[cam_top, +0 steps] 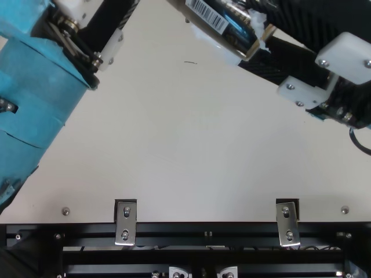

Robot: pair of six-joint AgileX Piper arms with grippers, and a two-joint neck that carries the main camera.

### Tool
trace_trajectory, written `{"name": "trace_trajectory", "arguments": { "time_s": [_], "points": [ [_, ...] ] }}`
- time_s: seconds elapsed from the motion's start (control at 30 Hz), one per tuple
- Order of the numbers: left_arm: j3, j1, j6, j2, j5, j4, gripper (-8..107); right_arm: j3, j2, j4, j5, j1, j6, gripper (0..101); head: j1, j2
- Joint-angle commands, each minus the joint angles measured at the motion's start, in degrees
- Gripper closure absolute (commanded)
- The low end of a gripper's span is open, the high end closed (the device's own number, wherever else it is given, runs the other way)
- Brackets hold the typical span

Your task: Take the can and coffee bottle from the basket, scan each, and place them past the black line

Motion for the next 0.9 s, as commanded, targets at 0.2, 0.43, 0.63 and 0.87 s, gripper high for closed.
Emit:
{"name": "trace_trajectory", "arguments": {
  "time_s": [0.2,0.43,0.63,0.87],
  "points": [
    [2.61,4.58,3.85,-1.32,0.10,-2.58,9,0.00,0.00,0.00,0.00,0.00,0.00,101,-0.54,-0.53],
    [5.31,14.81,7.65,-4.52,3.73,-2.22,9,0.00,0.00,0.00,0.00,0.00,0.00,101,-0.54,-0.53],
    [5.09,28.35,12.00,-4.93,15.54,9.58,9,-0.09,0.04,-0.57,-0.07,-0.06,0.00,101,-0.54,-0.53],
    [3.78,31.99,12.27,-4.90,20.13,15.22,9,-0.82,0.25,-10.09,-2.54,-0.76,-1.54,101,-0.54,-0.53]
  ]
}}
